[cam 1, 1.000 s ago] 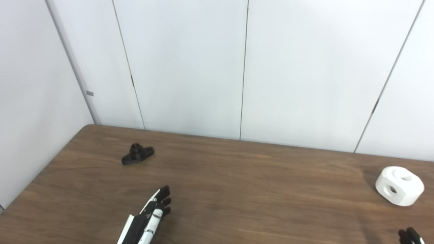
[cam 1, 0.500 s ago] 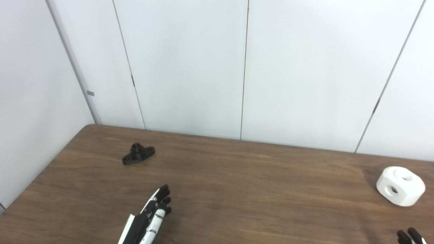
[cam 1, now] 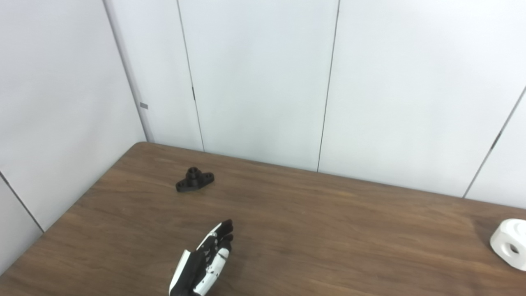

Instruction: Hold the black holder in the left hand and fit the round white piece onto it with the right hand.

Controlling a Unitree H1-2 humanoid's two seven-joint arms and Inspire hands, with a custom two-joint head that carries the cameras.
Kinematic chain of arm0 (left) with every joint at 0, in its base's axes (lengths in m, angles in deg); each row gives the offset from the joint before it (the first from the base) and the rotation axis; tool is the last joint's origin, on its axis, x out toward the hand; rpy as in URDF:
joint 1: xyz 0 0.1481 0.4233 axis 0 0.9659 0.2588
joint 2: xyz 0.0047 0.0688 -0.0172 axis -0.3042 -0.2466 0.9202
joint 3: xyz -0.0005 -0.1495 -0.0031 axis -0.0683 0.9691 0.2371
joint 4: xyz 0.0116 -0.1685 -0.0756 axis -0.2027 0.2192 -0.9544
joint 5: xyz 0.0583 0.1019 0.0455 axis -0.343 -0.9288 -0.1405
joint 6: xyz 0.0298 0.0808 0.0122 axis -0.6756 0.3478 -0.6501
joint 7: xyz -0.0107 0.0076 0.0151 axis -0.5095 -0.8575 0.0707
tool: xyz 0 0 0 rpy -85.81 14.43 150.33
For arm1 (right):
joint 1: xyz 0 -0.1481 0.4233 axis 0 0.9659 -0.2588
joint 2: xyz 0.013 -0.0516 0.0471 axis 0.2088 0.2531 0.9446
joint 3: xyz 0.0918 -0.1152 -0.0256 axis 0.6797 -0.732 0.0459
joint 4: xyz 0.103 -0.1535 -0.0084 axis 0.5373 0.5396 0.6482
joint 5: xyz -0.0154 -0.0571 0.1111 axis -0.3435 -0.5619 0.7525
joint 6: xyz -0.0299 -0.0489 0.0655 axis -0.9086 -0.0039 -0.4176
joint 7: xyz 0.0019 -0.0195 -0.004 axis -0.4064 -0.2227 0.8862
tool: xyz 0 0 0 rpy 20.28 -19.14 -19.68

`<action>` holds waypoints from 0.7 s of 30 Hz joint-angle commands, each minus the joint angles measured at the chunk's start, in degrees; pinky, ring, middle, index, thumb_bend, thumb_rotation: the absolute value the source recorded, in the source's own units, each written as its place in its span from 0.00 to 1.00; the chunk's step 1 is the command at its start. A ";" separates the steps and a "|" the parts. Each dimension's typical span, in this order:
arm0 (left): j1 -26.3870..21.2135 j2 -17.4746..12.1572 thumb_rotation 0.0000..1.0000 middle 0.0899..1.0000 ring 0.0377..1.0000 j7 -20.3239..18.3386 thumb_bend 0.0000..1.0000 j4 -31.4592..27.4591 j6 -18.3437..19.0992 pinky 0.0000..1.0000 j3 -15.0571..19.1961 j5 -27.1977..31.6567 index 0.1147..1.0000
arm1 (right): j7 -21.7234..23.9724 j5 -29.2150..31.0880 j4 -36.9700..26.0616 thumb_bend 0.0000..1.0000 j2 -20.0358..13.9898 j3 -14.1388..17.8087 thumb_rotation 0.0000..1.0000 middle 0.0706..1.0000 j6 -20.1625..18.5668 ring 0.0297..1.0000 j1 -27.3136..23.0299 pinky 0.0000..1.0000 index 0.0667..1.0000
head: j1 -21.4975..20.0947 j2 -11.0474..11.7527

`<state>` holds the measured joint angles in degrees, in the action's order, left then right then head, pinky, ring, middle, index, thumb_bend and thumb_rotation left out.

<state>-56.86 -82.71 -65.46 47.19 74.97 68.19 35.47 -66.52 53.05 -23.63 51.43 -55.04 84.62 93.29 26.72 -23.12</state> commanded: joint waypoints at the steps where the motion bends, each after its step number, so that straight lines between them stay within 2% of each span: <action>1: 5.33 1.44 0.58 0.91 0.90 0.19 0.31 -1.58 -0.16 0.87 -1.38 -0.65 0.90 | 0.30 0.03 5.55 0.54 -0.59 0.86 1.00 0.94 -1.50 0.97 -0.19 1.00 0.96 | 0.08 -0.09; 3: 5.40 1.47 0.58 0.91 0.91 0.25 0.33 -1.69 -0.20 0.88 -1.52 -0.50 0.89 | 0.41 -0.26 5.77 0.56 -0.62 1.07 1.00 0.95 -1.45 0.98 -0.29 1.00 0.96 | 0.14 -0.10; 6: 5.43 1.38 0.56 0.91 0.91 0.40 0.30 -1.57 -0.56 0.87 -1.72 -0.89 0.90 | 0.47 -0.23 5.61 0.58 -0.47 1.29 1.00 0.94 -1.70 0.98 -0.37 1.00 0.96 | 0.14 -0.10; 11: 5.54 1.58 0.55 0.91 0.91 1.01 0.31 -1.85 -1.00 0.86 -2.03 -1.76 0.90 | 0.82 -0.15 6.21 0.56 -0.37 1.60 1.00 0.94 -1.25 0.97 -0.43 1.00 0.96 | -1.00 -0.24; 15: 5.11 0.42 0.54 0.91 0.89 2.70 0.38 -2.73 -2.67 0.81 -2.98 -9.06 0.90 | 0.90 0.08 6.46 0.56 -0.20 1.69 0.99 0.92 -0.95 0.95 -0.57 1.00 0.95 | -1.26 -0.15; 17: 4.37 0.32 0.49 0.91 0.89 3.13 0.39 -4.10 -1.30 0.82 -2.91 -11.57 0.90 | 0.96 0.16 7.07 0.55 -0.17 1.83 0.99 0.91 -0.31 0.93 -0.74 1.00 0.94 | -1.20 -0.10; 21: 2.39 0.15 0.47 0.91 0.90 3.36 0.43 -6.29 1.15 0.87 -2.11 -14.43 0.90 | 1.05 0.50 7.25 0.54 -0.27 1.95 1.00 0.89 -0.45 0.92 -0.71 1.00 0.93 | -0.99 0.05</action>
<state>-57.26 -82.71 -63.05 42.91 76.07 66.19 22.23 -65.90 53.62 -22.72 51.30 -53.64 84.87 92.47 25.75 -23.03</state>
